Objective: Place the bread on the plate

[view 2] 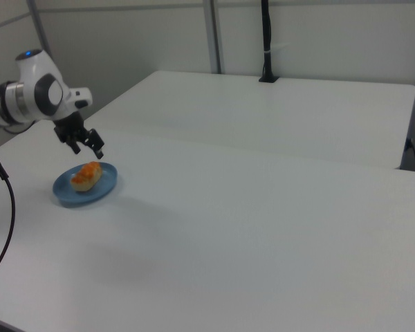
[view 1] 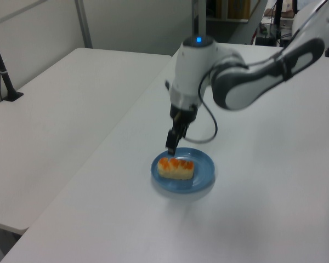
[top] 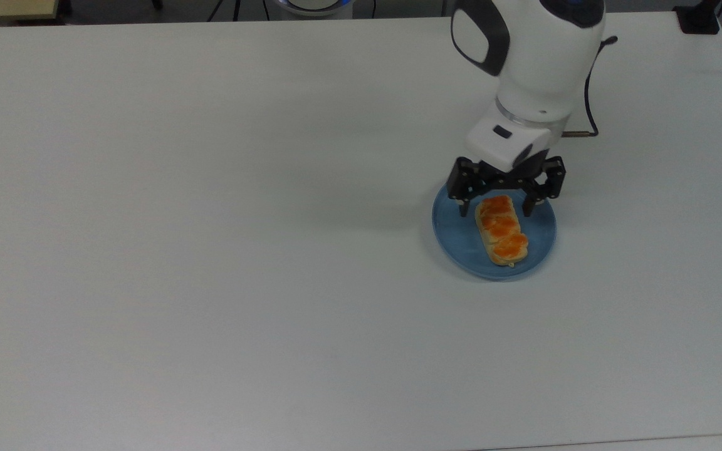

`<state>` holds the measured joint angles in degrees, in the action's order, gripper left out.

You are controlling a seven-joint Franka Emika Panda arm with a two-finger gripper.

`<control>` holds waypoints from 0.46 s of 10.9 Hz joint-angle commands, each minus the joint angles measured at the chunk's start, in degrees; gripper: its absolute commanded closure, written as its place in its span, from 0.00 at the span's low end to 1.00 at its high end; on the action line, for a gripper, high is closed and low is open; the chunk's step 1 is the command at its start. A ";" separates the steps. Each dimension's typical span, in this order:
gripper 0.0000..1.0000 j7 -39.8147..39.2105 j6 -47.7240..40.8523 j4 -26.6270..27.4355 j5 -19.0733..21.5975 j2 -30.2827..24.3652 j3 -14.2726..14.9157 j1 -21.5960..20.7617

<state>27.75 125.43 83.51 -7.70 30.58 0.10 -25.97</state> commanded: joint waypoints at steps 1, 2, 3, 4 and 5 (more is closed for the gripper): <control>0.00 -4.51 -8.50 2.18 -0.13 -8.15 0.16 5.38; 0.00 -7.33 -11.58 2.18 0.31 -10.17 0.08 7.92; 0.00 -10.49 -14.83 2.18 0.32 -11.84 0.16 9.86; 0.00 -13.13 -18.60 2.18 0.32 -13.77 0.08 11.80; 0.00 -15.59 -22.47 2.27 0.40 -15.53 0.08 13.82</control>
<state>17.64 109.71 83.44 -7.74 20.18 0.40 -15.46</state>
